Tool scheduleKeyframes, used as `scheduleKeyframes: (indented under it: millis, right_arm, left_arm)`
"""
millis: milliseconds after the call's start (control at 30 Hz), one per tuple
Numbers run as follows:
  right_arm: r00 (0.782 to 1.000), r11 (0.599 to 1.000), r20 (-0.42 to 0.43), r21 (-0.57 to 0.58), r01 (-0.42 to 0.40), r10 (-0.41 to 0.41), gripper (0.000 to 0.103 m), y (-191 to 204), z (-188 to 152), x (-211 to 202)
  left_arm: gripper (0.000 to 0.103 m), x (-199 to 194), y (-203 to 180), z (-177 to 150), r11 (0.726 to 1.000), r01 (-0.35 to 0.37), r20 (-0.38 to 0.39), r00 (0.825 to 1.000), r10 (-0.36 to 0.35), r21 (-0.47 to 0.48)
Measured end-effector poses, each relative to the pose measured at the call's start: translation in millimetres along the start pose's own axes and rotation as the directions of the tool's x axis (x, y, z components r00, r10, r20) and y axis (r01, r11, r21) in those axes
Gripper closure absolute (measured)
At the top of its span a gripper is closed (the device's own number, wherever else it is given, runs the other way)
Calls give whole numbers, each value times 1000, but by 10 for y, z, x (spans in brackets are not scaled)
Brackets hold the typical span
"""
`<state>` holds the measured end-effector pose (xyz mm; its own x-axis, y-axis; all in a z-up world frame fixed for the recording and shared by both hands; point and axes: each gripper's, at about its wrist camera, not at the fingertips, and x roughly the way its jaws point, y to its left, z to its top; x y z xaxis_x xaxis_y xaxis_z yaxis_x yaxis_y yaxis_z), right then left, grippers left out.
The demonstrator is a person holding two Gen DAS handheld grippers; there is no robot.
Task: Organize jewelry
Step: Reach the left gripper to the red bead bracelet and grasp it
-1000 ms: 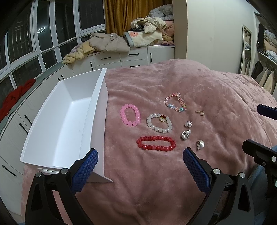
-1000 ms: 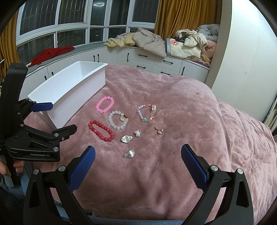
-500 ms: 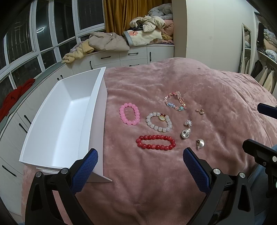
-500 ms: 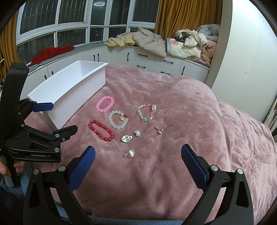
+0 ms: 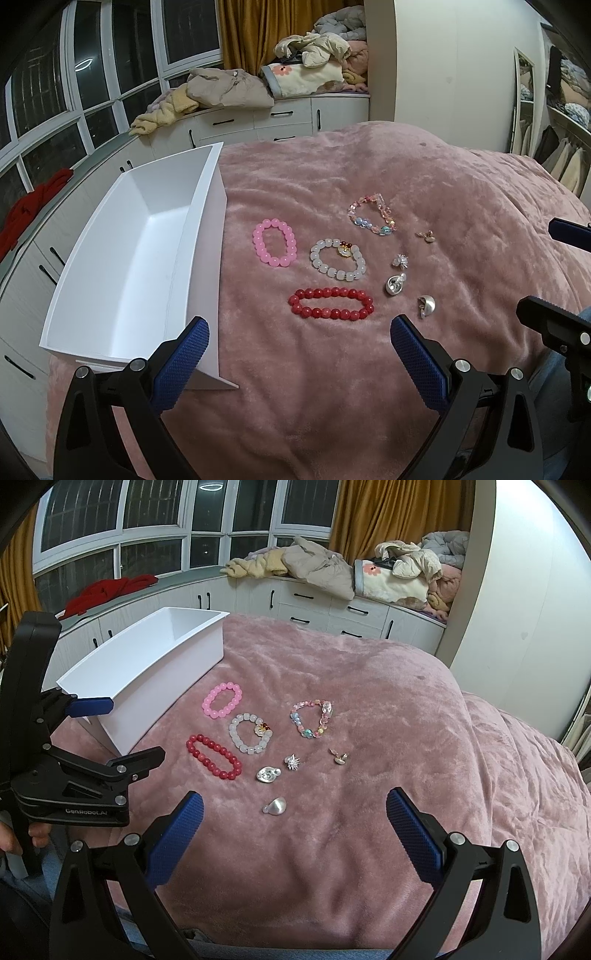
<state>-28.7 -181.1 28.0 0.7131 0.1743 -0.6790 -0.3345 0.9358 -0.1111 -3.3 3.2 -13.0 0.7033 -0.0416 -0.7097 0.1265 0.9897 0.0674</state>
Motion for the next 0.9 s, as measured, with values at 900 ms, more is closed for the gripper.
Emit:
scheduleKeyframes:
  millis: [900]
  right_arm:
    - [960,988,-234,29,-149,152,24,-321,305,643]
  left_arm:
    - [4,200,-230,257,985,103,25,994,-108,137]
